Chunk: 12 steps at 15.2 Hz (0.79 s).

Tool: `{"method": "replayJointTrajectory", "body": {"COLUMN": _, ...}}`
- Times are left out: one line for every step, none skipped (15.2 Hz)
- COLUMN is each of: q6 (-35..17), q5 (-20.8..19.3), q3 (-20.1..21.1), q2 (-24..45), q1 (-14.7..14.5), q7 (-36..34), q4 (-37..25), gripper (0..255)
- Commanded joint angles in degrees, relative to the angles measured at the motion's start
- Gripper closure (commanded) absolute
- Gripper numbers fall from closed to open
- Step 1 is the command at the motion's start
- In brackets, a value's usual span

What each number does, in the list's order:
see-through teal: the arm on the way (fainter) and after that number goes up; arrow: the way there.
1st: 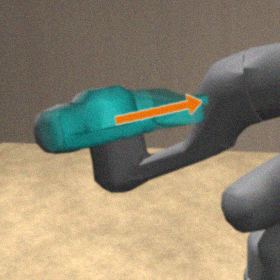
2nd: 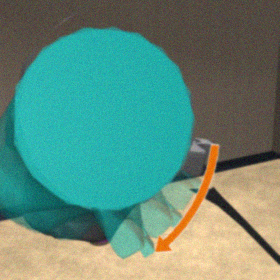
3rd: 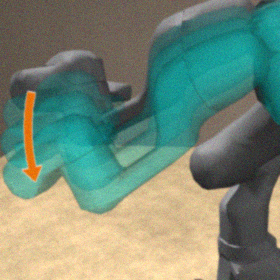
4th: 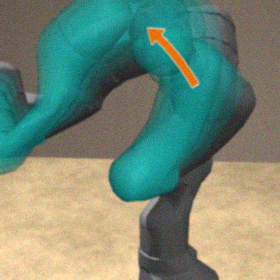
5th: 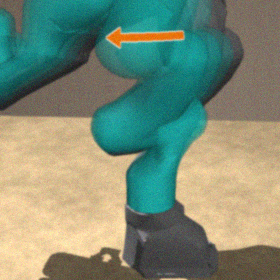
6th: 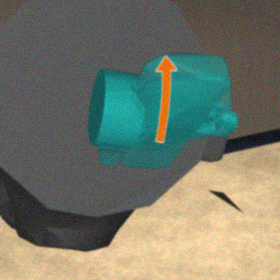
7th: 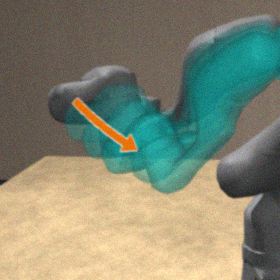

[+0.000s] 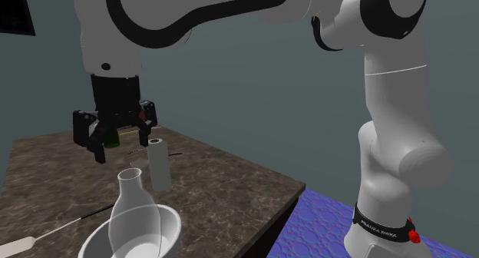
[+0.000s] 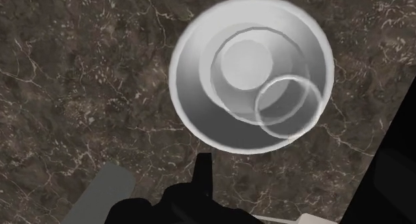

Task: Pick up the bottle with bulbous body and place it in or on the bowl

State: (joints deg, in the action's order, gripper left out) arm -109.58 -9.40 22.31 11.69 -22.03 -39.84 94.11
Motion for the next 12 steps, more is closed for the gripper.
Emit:
{"method": "replayJointTrajectory", "body": {"q6": 1.8, "q5": 0.2, "q3": 0.1, "q2": -0.3, "q1": -0.1, "q7": 0.1, "q4": -1.5, "gripper": 0}}
{"method": "replayJointTrajectory", "body": {"q6": 3.6, "q5": 0.3, "q3": 0.2, "q2": -0.6, "q1": -0.2, "q7": 0.3, "q4": -3.1, "gripper": 0}}
{"method": "replayJointTrajectory", "body": {"q6": 5.5, "q5": 0.5, "q3": 0.3, "q2": -0.7, "q1": -0.3, "q7": 0.4, "q4": -4.8, "gripper": 0}}
{"method": "replayJointTrajectory", "body": {"q6": 6.9, "q5": 0.5, "q3": 0.3, "q2": -0.8, "q1": -0.4, "q7": 0.4, "q4": -6.2, "gripper": 0}}
{"method": "replayJointTrajectory", "body": {"q6": 6.9, "q5": 0.5, "q3": 0.3, "q2": -0.8, "q1": -0.4, "q7": 0.4, "q4": -6.2, "gripper": 0}}
{"method": "replayJointTrajectory", "body": {"q6": 6.9, "q5": 0.5, "q3": 0.3, "q2": -0.8, "q1": -0.4, "q7": 0.4, "q4": -6.2, "gripper": 0}}
{"method": "replayJointTrajectory", "body": {"q6": 6.9, "q5": 0.5, "q3": 0.3, "q2": -0.8, "q1": -0.4, "q7": 0.4, "q4": -6.2, "gripper": 0}}
{"method": "replayJointTrajectory", "body": {"q6": 6.9, "q5": 0.5, "q3": 0.3, "q2": -0.8, "q1": -0.4, "q7": 0.4, "q4": -6.2, "gripper": 0}}
{"method": "replayJointTrajectory", "body": {"q6": 6.9, "q5": 0.5, "q3": 0.3, "q2": -0.8, "q1": -0.4, "q7": 0.4, "q4": -6.2, "gripper": 0}}
{"method": "replayJointTrajectory", "body": {"q6": 6.9, "q5": 0.5, "q3": 0.3, "q2": -0.8, "q1": -0.4, "q7": 0.4, "q4": -6.2, "gripper": 0}}
{"method": "replayJointTrajectory", "body": {"q6": 6.9, "q5": 0.5, "q3": 0.3, "q2": -0.8, "q1": -0.4, "q7": 0.4, "q4": -6.2, "gripper": 0}}
{"method": "replayJointTrajectory", "body": {"q6": 6.9, "q5": 0.5, "q3": 0.3, "q2": -0.8, "q1": -0.4, "q7": 0.4, "q4": -6.2, "gripper": 0}}
